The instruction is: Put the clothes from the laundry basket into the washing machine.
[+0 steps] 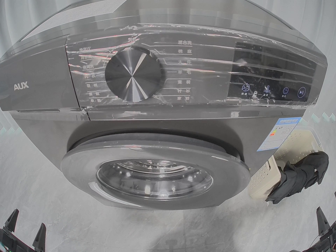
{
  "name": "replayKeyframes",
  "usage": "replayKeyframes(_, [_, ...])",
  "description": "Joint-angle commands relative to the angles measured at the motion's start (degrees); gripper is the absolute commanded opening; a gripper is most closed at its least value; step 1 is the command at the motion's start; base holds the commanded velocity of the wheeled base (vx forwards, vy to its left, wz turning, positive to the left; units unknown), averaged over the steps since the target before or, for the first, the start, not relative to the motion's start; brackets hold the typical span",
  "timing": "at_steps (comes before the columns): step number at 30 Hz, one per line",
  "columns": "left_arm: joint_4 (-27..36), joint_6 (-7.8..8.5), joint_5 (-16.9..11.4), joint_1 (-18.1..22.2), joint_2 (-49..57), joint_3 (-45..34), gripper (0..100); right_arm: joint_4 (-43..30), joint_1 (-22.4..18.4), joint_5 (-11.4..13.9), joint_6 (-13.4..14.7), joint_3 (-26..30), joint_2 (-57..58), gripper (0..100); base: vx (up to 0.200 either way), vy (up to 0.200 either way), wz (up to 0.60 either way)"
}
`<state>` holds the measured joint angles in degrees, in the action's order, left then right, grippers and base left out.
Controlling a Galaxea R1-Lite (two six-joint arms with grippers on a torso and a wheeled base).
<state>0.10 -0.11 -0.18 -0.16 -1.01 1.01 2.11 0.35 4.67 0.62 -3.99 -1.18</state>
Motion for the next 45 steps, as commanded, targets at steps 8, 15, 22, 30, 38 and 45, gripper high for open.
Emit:
replayKeyframes(8, [-0.01, 0.02, 0.01, 0.16, 1.01, -0.92, 100, 2.2, 0.7, 26.8, -3.26, -9.9, -27.65, 100, 0.0, 0.0, 0.0])
replayKeyframes(15, [-0.01, 0.02, 0.01, 0.16, 1.01, -0.92, 100, 12.92, 8.87, 28.99, -7.74, -10.43, -44.61, 100, 0.0, 0.0, 0.0])
replayKeyframes(22, [-0.01, -0.07, 0.01, 0.07, 1.01, -0.92, 100, 20.04, 20.3, 21.61, -5.28, -12.89, -56.47, 100, 0.0, 0.0, 0.0])
replayKeyframes(30, [0.08, -0.07, 0.01, 0.07, 1.01, -0.92, 100, 31.2, 31.02, 6.67, 6.15, -14.38, -64.21, 100, 0.0, 0.0, 0.0])
replayKeyframes(38, [-0.01, -0.07, 0.01, 0.07, 1.01, -0.92, 100, 39.2, 35.07, 1.66, 9.13, -14.03, -68.69, 100, 0.0, 0.0, 0.0])
replayKeyframes(45, [-0.01, -0.07, 0.01, 0.07, 1.01, -0.92, 100, 39.99, 36.91, 1.57, 10.19, -14.12, -70.8, 100, 0.0, 0.0, 0.0])
